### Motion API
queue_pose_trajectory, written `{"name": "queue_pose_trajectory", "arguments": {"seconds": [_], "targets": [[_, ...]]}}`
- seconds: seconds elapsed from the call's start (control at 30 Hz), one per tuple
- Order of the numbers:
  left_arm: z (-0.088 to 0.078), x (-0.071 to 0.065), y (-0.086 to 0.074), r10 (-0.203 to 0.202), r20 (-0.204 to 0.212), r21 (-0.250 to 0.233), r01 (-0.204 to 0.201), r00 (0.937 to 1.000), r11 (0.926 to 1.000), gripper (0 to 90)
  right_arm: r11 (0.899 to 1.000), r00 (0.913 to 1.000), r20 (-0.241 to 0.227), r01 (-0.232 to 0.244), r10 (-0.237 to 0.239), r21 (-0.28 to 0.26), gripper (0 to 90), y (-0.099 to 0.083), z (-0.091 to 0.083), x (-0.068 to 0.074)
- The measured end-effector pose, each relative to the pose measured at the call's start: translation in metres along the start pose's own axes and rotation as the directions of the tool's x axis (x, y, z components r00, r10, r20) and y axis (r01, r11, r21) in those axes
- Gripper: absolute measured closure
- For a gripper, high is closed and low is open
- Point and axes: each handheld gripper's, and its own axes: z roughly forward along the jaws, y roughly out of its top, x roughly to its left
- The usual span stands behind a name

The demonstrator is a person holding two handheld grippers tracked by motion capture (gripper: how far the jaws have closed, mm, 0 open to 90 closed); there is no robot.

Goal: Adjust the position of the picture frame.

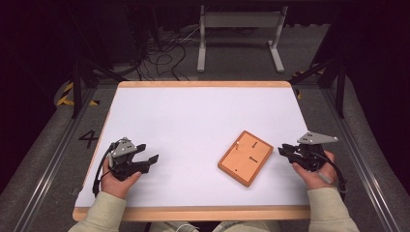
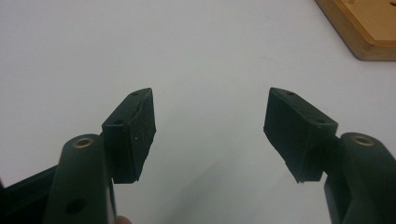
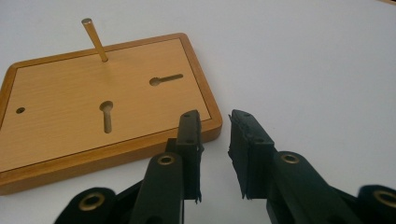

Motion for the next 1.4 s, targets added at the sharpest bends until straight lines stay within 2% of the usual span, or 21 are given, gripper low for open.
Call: {"name": "queue_pose_trajectory", "arguments": {"seconds": [0.3,0.47,0.57,0.77,0.9,1.1,1.17,1.3,1.4], "targets": [[0.000,0.001,0.000,-0.001,0.001,-0.003,0.001,1.0000,1.0000,34.3,1.000,0.9999,-0.010,0.005,-0.005,0.012,77.9,0.002,0.000,0.001],[0.000,0.000,0.000,0.001,-0.002,-0.004,-0.001,1.0000,1.0000,34.2,1.000,0.9993,0.033,0.018,-0.018,0.015,78.3,0.001,-0.001,0.001],[-0.001,0.000,0.000,-0.006,0.003,-0.003,0.006,1.0000,1.0000,34.3,1.000,0.9989,0.046,0.006,-0.007,0.017,79.5,0.001,-0.001,-0.001],[-0.001,0.001,0.000,0.007,-0.005,-0.007,-0.007,1.0000,0.9999,34.3,0.999,0.9990,0.044,0.010,-0.011,0.031,84.4,0.003,-0.002,0.001],[-0.001,0.000,0.000,0.002,-0.002,-0.006,-0.002,1.0000,1.0000,34.2,0.999,0.9978,0.056,0.033,-0.035,0.041,87.7,0.008,-0.005,0.008],[-0.001,0.000,0.000,-0.006,0.001,-0.003,0.006,1.0000,1.0000,34.0,0.996,0.9984,0.051,0.019,-0.024,0.086,90.0,0.013,-0.002,0.009],[-0.001,0.000,-0.001,-0.004,0.000,-0.003,0.004,1.0000,1.0000,33.9,0.992,0.9992,0.038,0.008,-0.013,0.126,90.0,0.014,0.000,0.008],[-0.001,0.000,0.000,-0.005,-0.002,-0.003,0.005,1.0000,1.0000,33.8,0.988,0.9992,0.041,-0.009,0.003,0.151,90.0,0.016,0.003,0.008],[0.000,0.000,-0.001,-0.008,-0.002,-0.001,0.008,1.0000,1.0000,33.8,0.982,0.9993,0.036,0.000,-0.007,0.190,90.0,0.018,0.008,0.010]]}}
